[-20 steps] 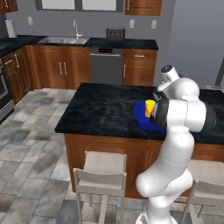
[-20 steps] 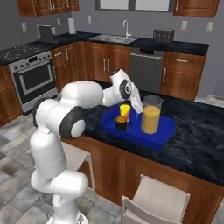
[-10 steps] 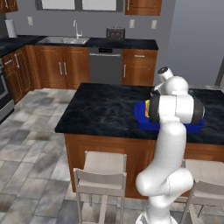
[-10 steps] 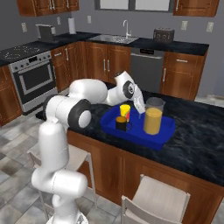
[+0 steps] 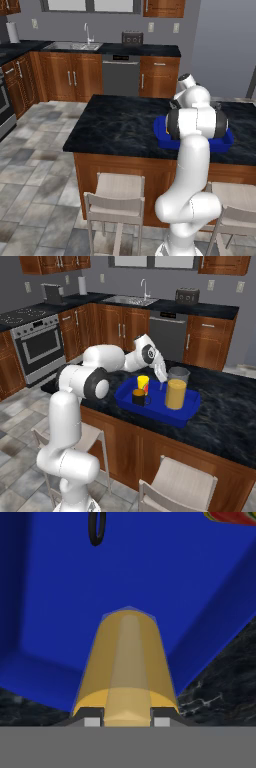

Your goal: There is a tray on the dining counter. Grab the cup, mug, and pitcher and place them on the tray. The pitcher may be placed next to the tray if it cannot fit the tray.

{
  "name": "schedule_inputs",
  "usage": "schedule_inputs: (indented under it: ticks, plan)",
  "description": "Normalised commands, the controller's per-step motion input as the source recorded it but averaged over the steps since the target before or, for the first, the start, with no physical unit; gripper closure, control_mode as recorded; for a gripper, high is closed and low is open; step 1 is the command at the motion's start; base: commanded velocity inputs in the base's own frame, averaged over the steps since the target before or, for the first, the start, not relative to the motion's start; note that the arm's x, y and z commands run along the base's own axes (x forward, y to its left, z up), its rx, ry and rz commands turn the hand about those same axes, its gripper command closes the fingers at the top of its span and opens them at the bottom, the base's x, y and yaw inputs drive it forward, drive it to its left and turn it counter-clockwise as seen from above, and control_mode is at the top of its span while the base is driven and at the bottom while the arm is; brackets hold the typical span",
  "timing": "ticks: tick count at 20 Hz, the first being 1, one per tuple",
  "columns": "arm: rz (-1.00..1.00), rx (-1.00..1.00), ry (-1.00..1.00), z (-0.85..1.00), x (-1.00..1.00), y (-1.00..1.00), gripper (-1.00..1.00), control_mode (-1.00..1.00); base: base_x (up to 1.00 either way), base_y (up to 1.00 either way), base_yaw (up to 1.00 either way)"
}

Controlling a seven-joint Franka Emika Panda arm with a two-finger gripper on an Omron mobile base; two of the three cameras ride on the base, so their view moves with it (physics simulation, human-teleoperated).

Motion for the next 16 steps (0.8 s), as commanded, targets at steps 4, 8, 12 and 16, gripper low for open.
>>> schedule_inputs:
  ticks: [4,8,12,16]
  plan:
    - [-0.03,0.0,0.01,-0.3,0.0,0.0,-1.0,-1.0,0.0,0.0,0.0]
    - [-0.02,0.0,0.0,-0.04,-0.06,0.0,-1.0,-1.0,0.0,0.0,0.0]
    - [-0.01,0.0,-0.01,0.0,-0.23,0.0,-1.0,-1.0,0.0,0.0,0.0]
    - [-0.01,0.0,-0.04,0.0,-0.26,0.0,-1.0,-1.0,0.0,0.0,0.0]
